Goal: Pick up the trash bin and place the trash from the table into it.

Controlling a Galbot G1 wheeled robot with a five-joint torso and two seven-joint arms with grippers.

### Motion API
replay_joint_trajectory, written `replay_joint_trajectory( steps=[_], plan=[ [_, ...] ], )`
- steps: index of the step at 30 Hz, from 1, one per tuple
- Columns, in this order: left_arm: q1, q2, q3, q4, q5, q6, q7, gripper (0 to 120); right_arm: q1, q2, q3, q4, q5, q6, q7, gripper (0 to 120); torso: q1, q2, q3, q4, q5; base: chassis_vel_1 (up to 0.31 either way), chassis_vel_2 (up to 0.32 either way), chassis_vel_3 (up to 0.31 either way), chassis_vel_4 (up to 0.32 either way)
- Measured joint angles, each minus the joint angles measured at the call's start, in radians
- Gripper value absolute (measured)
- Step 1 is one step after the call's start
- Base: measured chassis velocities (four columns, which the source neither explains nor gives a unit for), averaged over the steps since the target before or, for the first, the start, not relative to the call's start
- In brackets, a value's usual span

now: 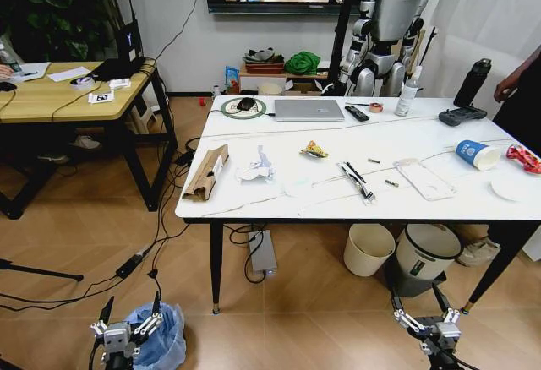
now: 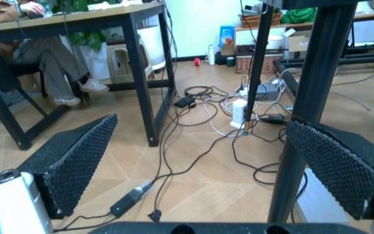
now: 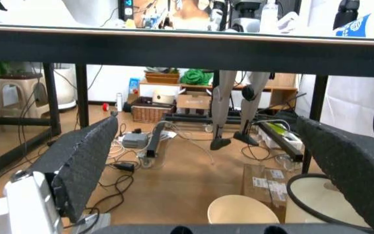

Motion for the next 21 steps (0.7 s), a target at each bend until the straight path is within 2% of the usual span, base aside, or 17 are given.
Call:
replay_joint_trajectory(
  steps=[10,21],
  plan=[
    [-0.004,-0.006,0.000,0.005,-0.003,-0.002,0.005,100,0.004,0.000,0.002,-0.003,0.003,-0.001,0.000,100,-0.005,-0.010,-0.005,0.0000,0.0000,0.000,0.000,0.000,0.000],
    [-0.008,-0.008,0.002,0.008,-0.002,-0.005,0.008,100,0.005,0.000,0.005,0.000,0.005,-0.002,0.001,100,-0.028,-0.062,-0.034,0.0000,0.0000,0.000,0.000,0.000,0.000]
  ],
)
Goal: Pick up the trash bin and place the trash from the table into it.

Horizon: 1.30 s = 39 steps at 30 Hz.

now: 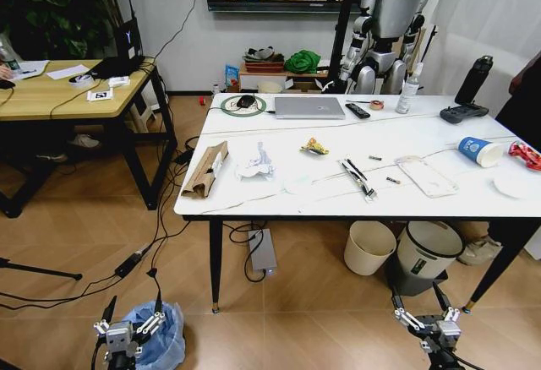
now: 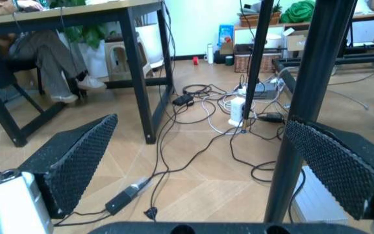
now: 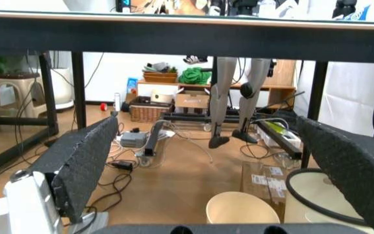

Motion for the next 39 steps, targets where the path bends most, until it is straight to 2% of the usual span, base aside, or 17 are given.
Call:
replay_joint_trajectory(
  steps=[8,39],
  plan=[
    [0.000,-0.003,0.000,0.001,0.001,-0.001,0.000,100,0.002,0.000,0.002,0.003,0.000,0.000,0.000,100,-0.022,-0.050,-0.028,0.0000,0.0000,0.000,0.000,0.000,0.000],
    [0.000,-0.008,0.006,0.002,-0.010,0.005,0.008,100,0.015,0.000,0.000,-0.006,-0.004,-0.001,0.000,100,-0.086,-0.197,-0.111,0.0000,0.0000,0.000,0.000,0.000,0.000]
  ],
)
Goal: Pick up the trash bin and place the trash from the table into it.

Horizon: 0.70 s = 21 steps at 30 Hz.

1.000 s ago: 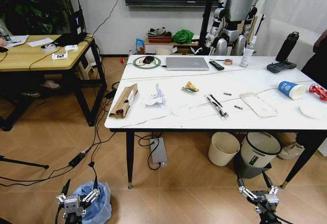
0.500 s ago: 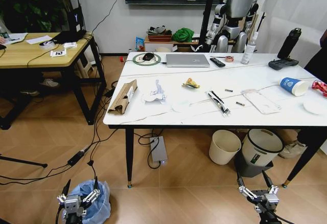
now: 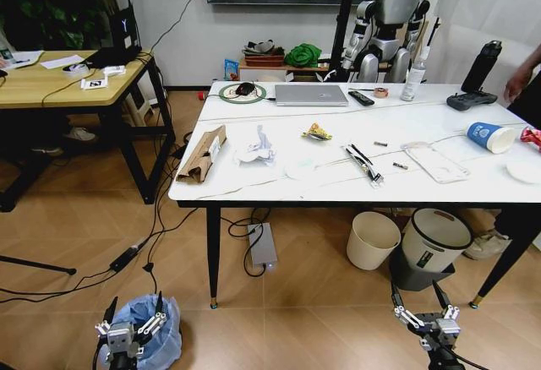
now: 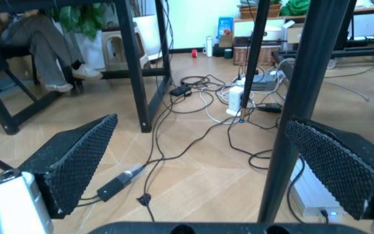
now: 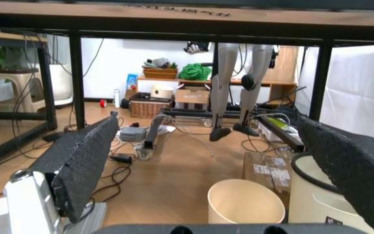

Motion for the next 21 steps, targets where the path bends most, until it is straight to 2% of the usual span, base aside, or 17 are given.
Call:
replay_joint_trajectory(
  steps=[21],
  plan=[
    [-0.008,0.021,0.005,0.013,-0.028,0.012,0.018,99,0.005,0.000,0.004,0.011,-0.028,-0.008,0.004,100,-0.038,-0.093,-0.055,0.0000,-0.0001,0.000,0.000,0.000,0.000]
  ],
)
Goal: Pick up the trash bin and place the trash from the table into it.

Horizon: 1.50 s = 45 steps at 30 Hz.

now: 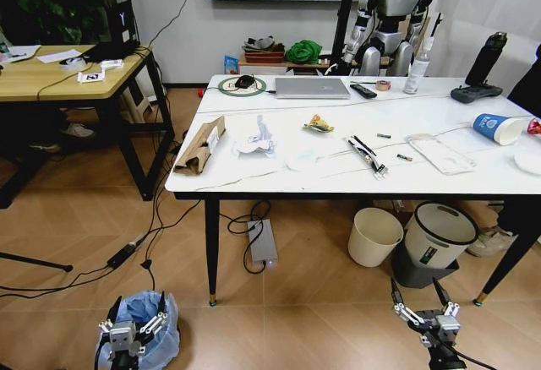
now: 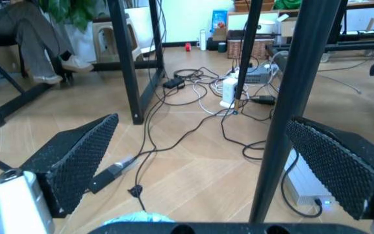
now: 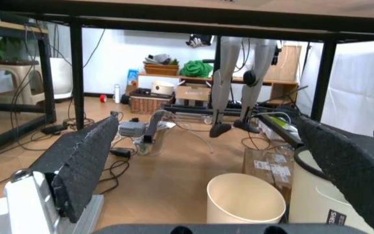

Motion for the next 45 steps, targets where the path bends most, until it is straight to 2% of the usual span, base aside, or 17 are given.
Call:
replay_joint_trajectory(
  steps=[18,45],
  plan=[
    [0.020,-0.011,-0.006,-0.010,0.003,-0.006,0.008,99,0.008,0.000,-0.005,-0.014,-0.003,0.004,0.000,100,-0.035,-0.083,-0.049,0.0000,0.0000,0.000,0.000,0.000,0.000],
    [0.038,-0.025,-0.011,-0.020,0.001,-0.011,0.010,99,0.020,0.000,-0.020,-0.038,-0.003,0.011,-0.002,100,-0.076,-0.190,-0.114,0.0000,0.0000,0.000,0.000,0.000,0.000]
  ],
)
